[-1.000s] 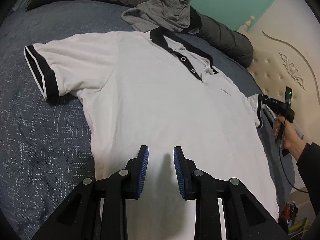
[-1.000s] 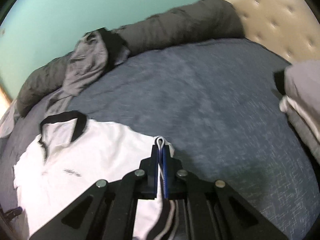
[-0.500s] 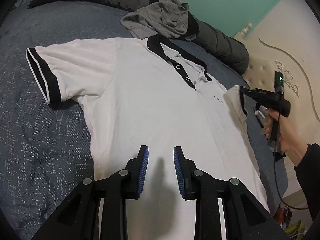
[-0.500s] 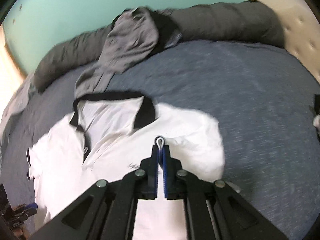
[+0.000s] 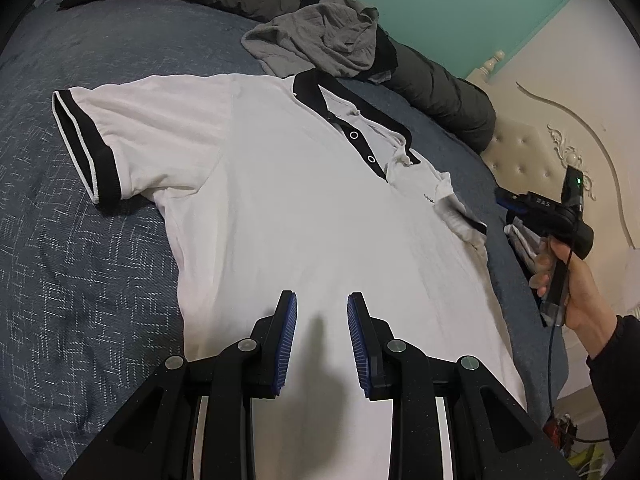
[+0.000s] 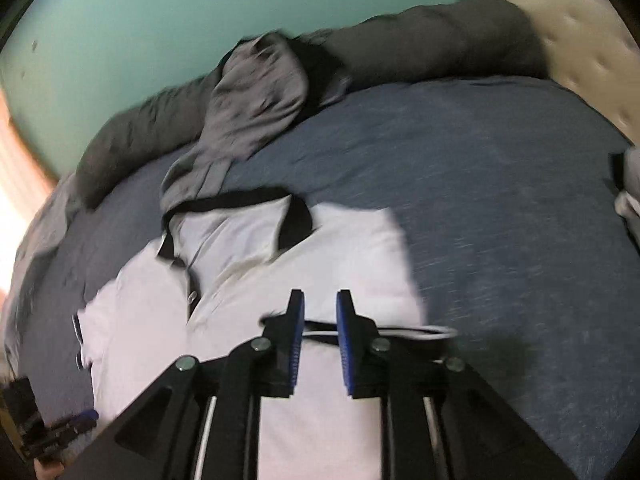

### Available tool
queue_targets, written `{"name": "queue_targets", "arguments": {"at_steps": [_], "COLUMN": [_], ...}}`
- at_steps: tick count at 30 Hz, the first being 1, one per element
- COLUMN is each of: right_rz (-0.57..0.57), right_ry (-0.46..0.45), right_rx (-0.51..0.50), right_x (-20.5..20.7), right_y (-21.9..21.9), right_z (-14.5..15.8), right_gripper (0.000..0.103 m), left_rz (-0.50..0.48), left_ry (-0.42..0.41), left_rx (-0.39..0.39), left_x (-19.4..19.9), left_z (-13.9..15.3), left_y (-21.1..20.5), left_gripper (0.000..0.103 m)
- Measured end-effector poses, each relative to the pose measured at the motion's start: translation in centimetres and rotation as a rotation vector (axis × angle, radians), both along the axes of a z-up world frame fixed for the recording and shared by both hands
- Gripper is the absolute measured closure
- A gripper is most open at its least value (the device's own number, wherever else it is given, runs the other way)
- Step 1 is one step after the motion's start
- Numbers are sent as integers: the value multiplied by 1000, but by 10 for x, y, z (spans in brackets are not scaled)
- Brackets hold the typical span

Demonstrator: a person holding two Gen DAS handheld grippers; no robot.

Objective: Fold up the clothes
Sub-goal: 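Fold the sleeve across the shirt front toward the collar with the right tool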

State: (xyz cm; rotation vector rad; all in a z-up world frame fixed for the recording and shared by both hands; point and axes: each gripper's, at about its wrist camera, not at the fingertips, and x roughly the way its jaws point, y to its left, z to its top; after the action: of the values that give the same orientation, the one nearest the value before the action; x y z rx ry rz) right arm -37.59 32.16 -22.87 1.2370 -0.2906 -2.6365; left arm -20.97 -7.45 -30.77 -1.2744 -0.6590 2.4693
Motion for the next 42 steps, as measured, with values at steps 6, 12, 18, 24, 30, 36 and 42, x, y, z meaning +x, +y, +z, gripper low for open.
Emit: {"name": "queue_targets", "arguments": {"at_steps": [6, 12, 18, 24, 30, 36, 42], "right_rz": [-73, -95, -23, 35, 168, 359, 344], "right_ry": [-46, -78, -52, -14, 8, -33, -67], "right_rx": [2, -86, -61, -31, -23, 40, 2], "right_x": [-4, 0, 7, 11, 25, 48, 59], "right_y": [41, 64, 59, 53, 38, 11, 14], "right_z": [-20, -53, -64, -61, -54, -57, -54], "right_gripper": [72, 47, 51, 89, 94, 94, 94], "left_rz": [-2, -2, -1, -1, -2, -6, -7], "left_ry": [-2, -10, -15, -14, -20, -14, -11], "left_rx": [-2, -3, -4, -3, 3, 6, 9], "left_x": [-1, -2, -4, -3, -2, -2, -1], "left_z": [0, -3, -5, -5, -7, -6, -4], "left_y": [0, 1, 1, 1, 1, 2, 3], "left_gripper": [74, 74, 73, 71, 70, 69, 69]}}
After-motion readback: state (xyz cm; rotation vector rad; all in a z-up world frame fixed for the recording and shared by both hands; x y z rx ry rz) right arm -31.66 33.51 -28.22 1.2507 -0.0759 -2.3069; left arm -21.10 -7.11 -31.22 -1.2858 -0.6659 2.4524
